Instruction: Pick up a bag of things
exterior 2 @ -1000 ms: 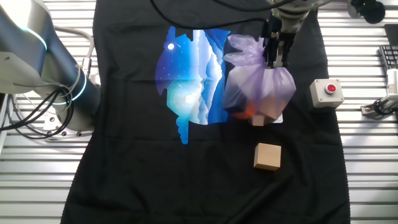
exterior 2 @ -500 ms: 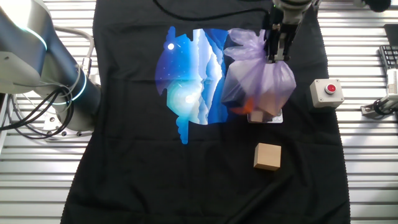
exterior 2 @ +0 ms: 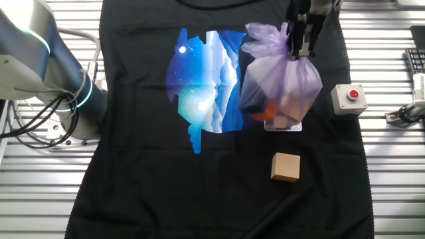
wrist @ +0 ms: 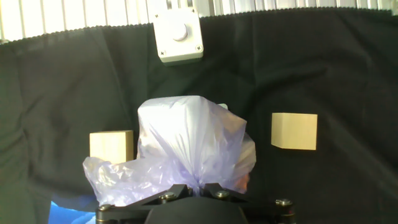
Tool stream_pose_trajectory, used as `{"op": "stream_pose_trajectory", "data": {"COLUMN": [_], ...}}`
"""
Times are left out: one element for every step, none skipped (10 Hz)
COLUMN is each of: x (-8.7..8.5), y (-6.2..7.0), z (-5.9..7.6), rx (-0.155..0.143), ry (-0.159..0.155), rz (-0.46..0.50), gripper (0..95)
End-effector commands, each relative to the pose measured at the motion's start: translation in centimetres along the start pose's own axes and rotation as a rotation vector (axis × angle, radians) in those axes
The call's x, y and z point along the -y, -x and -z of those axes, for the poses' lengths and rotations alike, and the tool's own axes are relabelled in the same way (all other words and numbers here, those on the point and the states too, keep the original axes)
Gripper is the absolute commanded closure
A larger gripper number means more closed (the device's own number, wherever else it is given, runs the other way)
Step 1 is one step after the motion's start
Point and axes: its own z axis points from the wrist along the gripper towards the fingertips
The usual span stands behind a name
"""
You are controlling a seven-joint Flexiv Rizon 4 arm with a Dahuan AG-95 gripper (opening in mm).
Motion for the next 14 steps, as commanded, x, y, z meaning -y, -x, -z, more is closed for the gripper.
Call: {"op": "stream_pose_trajectory", "data": {"x": [0.2,0.3,0.3,0.3,0.2,0.1,-0.1,-0.1,-0.1,-0.1,-0.1,-0.1,-0.1,0.0], "y": [0.0,0.0,0.0,0.1,0.3,0.5,0.6,0.7,0.7,0.7,0.7,0.7,0.7,0.7], "z": [0.7,0.9,1.2,1.4,1.6,1.8,1.8,1.9,1.9,1.9,1.9,1.8,1.8,1.8], "rx": [0.016,0.019,0.020,0.020,0.021,0.022,0.020,0.021,0.021,0.023,0.025,0.024,0.024,0.029], "ry": [-0.009,-0.013,-0.018,-0.020,-0.023,-0.025,-0.027,-0.028,-0.024,-0.023,-0.017,-0.018,-0.020,-0.020], "rz": [0.008,0.009,0.013,0.011,0.009,0.005,0.005,0.006,0.005,0.007,0.007,0.009,0.013,0.021], "gripper": [95.0,95.0,95.0,95.0,95.0,95.0,95.0,95.0,95.0,95.0,95.0,95.0,95.0,95.0]}}
